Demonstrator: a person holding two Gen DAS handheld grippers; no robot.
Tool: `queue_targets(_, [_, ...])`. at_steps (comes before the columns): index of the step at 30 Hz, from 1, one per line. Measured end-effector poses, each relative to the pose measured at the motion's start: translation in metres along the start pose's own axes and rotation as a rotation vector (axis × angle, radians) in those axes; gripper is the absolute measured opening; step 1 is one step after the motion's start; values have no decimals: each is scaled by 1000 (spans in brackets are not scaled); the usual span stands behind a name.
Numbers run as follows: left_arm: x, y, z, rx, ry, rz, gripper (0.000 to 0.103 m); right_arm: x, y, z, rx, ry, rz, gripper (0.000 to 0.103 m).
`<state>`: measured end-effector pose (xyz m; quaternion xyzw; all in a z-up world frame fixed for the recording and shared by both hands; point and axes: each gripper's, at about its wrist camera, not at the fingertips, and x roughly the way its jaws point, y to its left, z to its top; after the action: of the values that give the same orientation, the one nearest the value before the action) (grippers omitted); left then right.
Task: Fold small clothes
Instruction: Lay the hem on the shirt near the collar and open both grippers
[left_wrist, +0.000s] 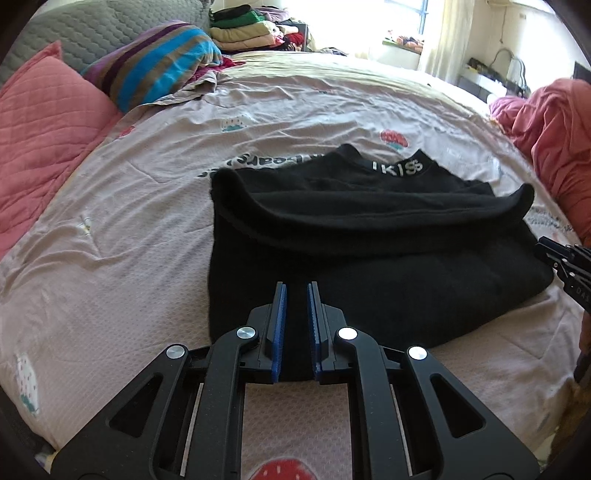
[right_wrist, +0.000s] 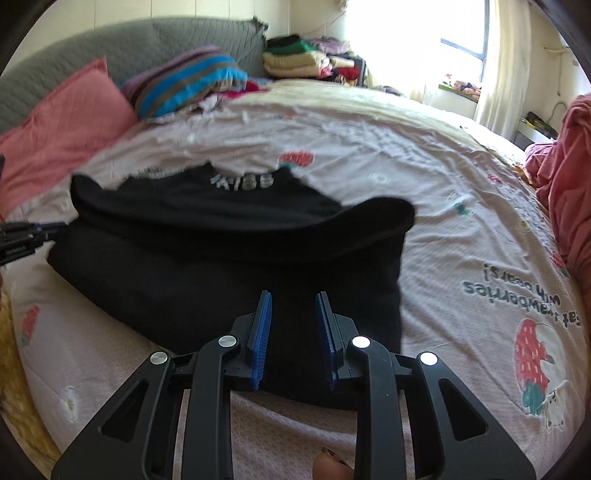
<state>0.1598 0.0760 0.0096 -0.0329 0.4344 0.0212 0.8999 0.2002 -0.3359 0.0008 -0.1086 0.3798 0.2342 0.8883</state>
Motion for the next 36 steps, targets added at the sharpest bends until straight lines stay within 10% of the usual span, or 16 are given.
queue_targets(36, [55, 46, 84, -164, -27, 6, 6, 82, -49, 74, 185, -11, -110, 23])
